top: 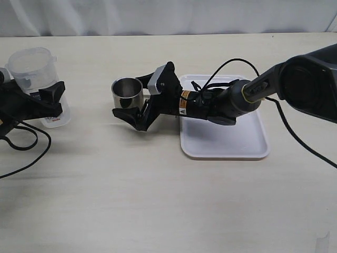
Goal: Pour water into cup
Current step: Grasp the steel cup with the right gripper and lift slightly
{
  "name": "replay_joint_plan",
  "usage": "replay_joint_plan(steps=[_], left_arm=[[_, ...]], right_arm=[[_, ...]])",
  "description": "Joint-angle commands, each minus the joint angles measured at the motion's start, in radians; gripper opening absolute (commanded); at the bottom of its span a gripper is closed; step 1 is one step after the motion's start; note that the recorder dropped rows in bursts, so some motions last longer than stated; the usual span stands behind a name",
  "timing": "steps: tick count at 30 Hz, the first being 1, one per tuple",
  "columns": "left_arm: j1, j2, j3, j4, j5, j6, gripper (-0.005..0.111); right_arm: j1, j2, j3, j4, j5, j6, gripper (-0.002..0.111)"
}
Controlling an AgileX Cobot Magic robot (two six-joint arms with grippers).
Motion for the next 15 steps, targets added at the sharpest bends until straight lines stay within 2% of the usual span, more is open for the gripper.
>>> replay_joint_plan(steps=[1, 5, 7, 12, 15], left_arm=[[-0.002, 0.002, -0.004, 0.0, -0.01, -0.006, 0.0], [-0.002, 0.002, -0.004, 0.0, -0.01, -0.006, 0.0], [-0.002, 0.002, -0.004, 0.0, -0.01, -0.006, 0.0], [-0.002, 0.002, -0.004, 0.0, -0.01, -0.006, 0.0], [-0.002, 0.002, -0.004, 0.0, -0.01, -0.006, 0.0]], right_arm=[[-0.001, 0.0, -0.005, 0.009, 0.001, -0.009, 0.082], [-0.001, 0.0, -0.005, 0.041, 0.058, -0.009, 0.059], [-0.001, 0.0, -0.005, 0.041, 0.078, -0.009, 0.054], [-0.001, 0.0, -0.005, 0.039, 0.079, -0.026, 0.054], [0.002, 0.0, -0.005, 0.039, 0.095, -0.022, 0.061]])
